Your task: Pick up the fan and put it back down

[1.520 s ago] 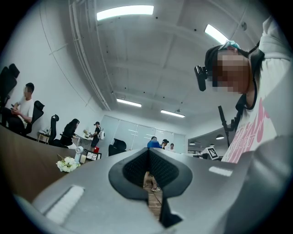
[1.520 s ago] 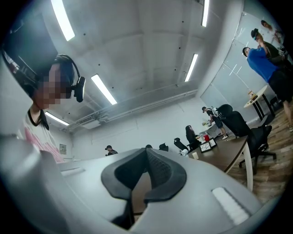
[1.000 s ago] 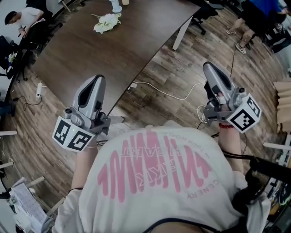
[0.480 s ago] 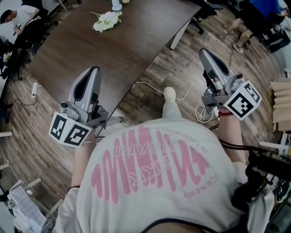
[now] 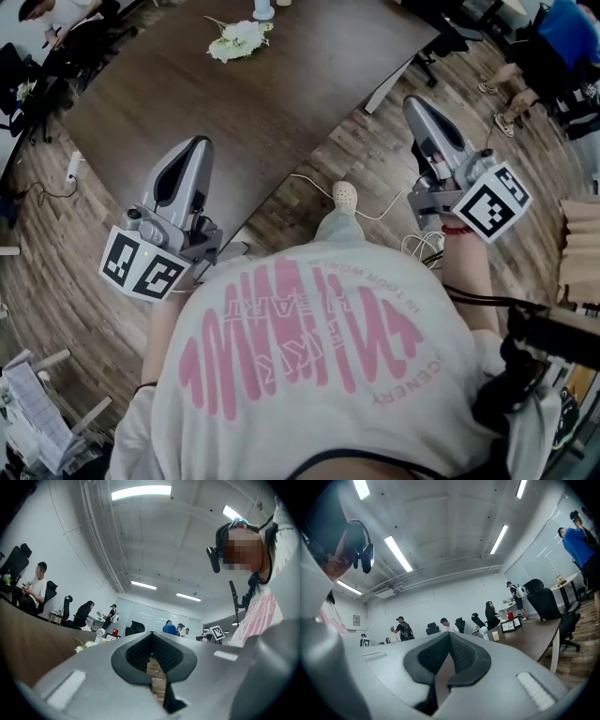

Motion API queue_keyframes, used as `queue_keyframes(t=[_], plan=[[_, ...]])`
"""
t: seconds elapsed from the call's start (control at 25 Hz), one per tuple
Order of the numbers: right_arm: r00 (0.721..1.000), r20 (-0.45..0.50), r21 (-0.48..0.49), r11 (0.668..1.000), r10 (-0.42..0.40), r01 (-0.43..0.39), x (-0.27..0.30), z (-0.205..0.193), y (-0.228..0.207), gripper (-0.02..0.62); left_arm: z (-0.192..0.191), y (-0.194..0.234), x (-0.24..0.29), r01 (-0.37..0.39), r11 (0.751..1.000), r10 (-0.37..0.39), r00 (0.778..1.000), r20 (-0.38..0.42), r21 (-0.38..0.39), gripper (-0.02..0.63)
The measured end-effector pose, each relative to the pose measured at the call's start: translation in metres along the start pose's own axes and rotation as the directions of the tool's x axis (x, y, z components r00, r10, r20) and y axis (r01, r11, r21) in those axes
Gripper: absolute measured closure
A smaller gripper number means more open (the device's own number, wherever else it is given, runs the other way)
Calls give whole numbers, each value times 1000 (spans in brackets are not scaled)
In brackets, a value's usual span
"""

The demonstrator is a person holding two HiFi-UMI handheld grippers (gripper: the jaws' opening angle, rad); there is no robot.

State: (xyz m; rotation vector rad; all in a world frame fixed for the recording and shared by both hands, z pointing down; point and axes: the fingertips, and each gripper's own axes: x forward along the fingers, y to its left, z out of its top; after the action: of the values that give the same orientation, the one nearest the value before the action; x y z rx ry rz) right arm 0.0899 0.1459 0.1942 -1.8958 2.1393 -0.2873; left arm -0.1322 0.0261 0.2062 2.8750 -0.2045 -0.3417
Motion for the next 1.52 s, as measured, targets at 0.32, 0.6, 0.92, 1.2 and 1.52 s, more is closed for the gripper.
queue_keyframes(t=[0.32,0.6,0.92,1.2,1.52], plan=[[998,-46,47,998,32,-29,28,-15,-35,589,-20,18,32,-14,1000,14,1000,-23,-12,586],[996,-78,68,997,45,-40,56,-4,-91,589,-30,41,91,-38,999,37,999,-36,-24,586],[979,-145,95,987,142,-129,123,23,-180,589,-40,82,172,-133,991,131,990,-60,-32,586],[932,-217,124,955,291,-270,188,23,-244,589,-52,117,223,-281,959,279,959,-46,-33,586],[848,-274,228,887,454,-402,265,-6,-276,589,-69,125,242,-446,894,443,894,-67,-43,586]])
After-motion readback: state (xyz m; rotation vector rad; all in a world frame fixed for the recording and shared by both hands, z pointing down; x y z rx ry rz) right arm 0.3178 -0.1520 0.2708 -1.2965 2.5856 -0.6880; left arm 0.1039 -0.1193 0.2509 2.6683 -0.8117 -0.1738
